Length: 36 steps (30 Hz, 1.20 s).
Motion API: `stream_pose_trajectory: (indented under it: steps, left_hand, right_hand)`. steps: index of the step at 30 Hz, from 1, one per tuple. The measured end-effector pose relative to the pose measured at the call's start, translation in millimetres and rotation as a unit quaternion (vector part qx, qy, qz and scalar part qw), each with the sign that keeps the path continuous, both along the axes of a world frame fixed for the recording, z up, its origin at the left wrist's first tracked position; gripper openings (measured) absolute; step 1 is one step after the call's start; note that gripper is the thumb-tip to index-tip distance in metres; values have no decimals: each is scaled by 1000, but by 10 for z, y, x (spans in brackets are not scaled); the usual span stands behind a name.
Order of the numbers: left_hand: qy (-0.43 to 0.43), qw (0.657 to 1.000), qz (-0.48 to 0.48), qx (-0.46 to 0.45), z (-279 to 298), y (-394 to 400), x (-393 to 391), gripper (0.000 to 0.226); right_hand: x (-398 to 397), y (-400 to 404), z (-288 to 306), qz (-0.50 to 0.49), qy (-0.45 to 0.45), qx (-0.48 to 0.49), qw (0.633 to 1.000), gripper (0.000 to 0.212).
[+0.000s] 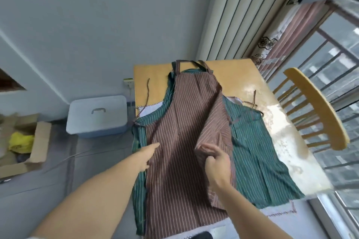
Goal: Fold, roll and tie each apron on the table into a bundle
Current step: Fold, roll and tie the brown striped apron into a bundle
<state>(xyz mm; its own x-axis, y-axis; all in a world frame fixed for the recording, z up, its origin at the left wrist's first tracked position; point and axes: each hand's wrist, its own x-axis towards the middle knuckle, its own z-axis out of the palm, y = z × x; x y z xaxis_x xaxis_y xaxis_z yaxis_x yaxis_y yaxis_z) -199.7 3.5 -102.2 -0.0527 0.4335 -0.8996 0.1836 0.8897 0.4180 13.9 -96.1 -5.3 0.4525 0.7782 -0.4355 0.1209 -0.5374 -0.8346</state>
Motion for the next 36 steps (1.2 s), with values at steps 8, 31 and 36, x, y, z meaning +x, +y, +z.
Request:
stream_pose_trajectory:
  steps: [8,31,36]
  left_hand:
    - [-146,985,93,-20,-62,286,-250,67]
    - [150,923,-11,355,-106,537,-173,25]
    - [181,812,-337,442,-189,198,271,66]
  right_hand:
    - [-459,-392,-695,290,39,-224,929,51]
    - [-360,-365,-843,280,-67,-214,933,35]
    - [369,-230,-924,104,-297,-174,933,52]
